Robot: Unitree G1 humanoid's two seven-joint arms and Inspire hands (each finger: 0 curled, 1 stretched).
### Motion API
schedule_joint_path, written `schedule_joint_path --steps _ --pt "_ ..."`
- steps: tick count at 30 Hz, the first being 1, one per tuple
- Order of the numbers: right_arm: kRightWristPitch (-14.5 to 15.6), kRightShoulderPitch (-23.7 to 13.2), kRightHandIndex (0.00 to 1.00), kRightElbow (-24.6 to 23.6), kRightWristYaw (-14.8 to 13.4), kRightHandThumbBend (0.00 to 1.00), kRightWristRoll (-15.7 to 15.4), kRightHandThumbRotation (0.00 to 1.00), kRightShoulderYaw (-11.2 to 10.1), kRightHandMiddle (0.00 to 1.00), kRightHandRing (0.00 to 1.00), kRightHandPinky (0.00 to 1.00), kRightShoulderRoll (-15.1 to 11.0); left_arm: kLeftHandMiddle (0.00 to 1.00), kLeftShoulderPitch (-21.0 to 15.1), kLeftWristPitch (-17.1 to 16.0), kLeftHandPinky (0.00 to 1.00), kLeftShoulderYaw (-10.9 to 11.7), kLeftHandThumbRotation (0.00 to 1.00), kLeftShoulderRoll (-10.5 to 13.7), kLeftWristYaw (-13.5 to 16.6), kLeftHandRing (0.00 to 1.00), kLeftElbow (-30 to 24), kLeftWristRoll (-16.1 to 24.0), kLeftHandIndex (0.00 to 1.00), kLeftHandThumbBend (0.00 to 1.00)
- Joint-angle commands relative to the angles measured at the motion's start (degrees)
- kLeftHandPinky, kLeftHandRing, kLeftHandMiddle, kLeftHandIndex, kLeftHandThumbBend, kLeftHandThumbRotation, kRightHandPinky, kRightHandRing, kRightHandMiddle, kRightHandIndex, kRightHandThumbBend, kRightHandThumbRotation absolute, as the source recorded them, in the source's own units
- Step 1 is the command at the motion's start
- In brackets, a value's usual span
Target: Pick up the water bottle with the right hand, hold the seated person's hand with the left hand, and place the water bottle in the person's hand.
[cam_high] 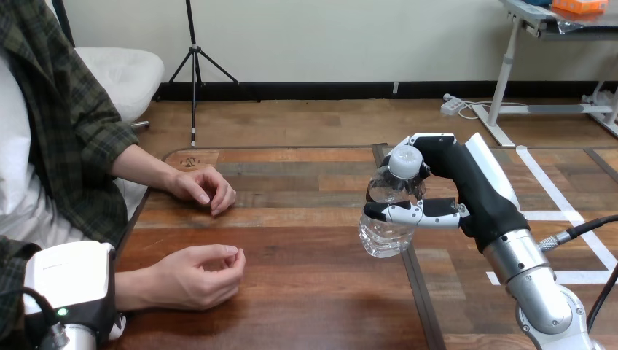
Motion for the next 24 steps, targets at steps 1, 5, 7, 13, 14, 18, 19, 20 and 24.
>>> schedule_joint_path --steps 1,5,7,13,14,18,19,20,24 --pt "-2.19 -2.48 0.43 -2.47 -0.45 0.68 1.44 0.0 -1.54 0.46 0.43 0.39 -0.94 0.8 -2.26 1.57 0.74 -2.0 0.05 0.88 -1.88 0.77 3.42 0.34 0.78 0.83" --pt "-1.86 -2.39 0.42 -2.82 -0.62 0.68 1.24 0.0 -1.74 0.46 0.43 0.39 -1.15 0.79 -3.16 3.4 0.75 -2.93 0.03 0.59 -3.74 0.77 4.14 1.12 0.78 0.82" --pt "-2.01 -2.48 0.42 -2.75 -0.59 0.68 1.36 0.0 -1.85 0.46 0.43 0.4 -1.23 0.79 -3.77 4.34 0.75 -3.42 0.03 0.49 -4.51 0.77 4.74 1.47 0.78 0.82" --pt "-1.98 -2.67 0.42 -2.53 -0.46 0.68 1.91 0.0 -2.06 0.46 0.43 0.4 -1.09 0.79 -5.44 5.49 0.75 -4.53 0.01 0.25 -3.58 0.77 7.56 1.31 0.77 0.82" --pt "-1.96 -2.72 0.42 -2.5 -0.44 0.68 1.94 0.0 -2.07 0.46 0.43 0.39 -1.07 0.78 -5.65 5.5 0.75 -4.63 0.0 0.24 -3.18 0.77 7.96 1.08 0.77 0.82" --pt "-2.01 -2.73 0.42 -2.38 -0.42 0.68 1.98 0.0 -2.05 0.46 0.43 0.39 -1.01 0.77 -6.65 4.54 0.73 -4.19 0.0 -0.25 0.1 0.75 10.39 -1.51 0.75 0.83" --pt "-1.99 -2.8 0.42 -2.32 -0.48 0.68 1.91 0.0 -2.02 0.46 0.43 0.39 -0.98 0.76 -6.89 4.3 0.72 -4.05 0.0 -0.33 0.65 0.74 10.83 -2.18 0.75 0.83" --pt "-1.98 -2.85 0.42 -2.26 -0.52 0.68 1.86 0.0 -1.99 0.46 0.43 0.38 -0.96 0.76 -7.08 4.14 0.72 -4.0 0.0 -0.36 1.09 0.74 11.17 -2.69 0.74 0.83" --pt "-1.57 -2.69 0.42 -2.68 -0.47 0.68 1.85 0.0 -1.89 0.46 0.42 0.38 -0.76 0.75 -8.01 3.55 0.7 -4.23 0.0 -0.21 1.98 0.72 12.71 -4.67 0.74 0.83"
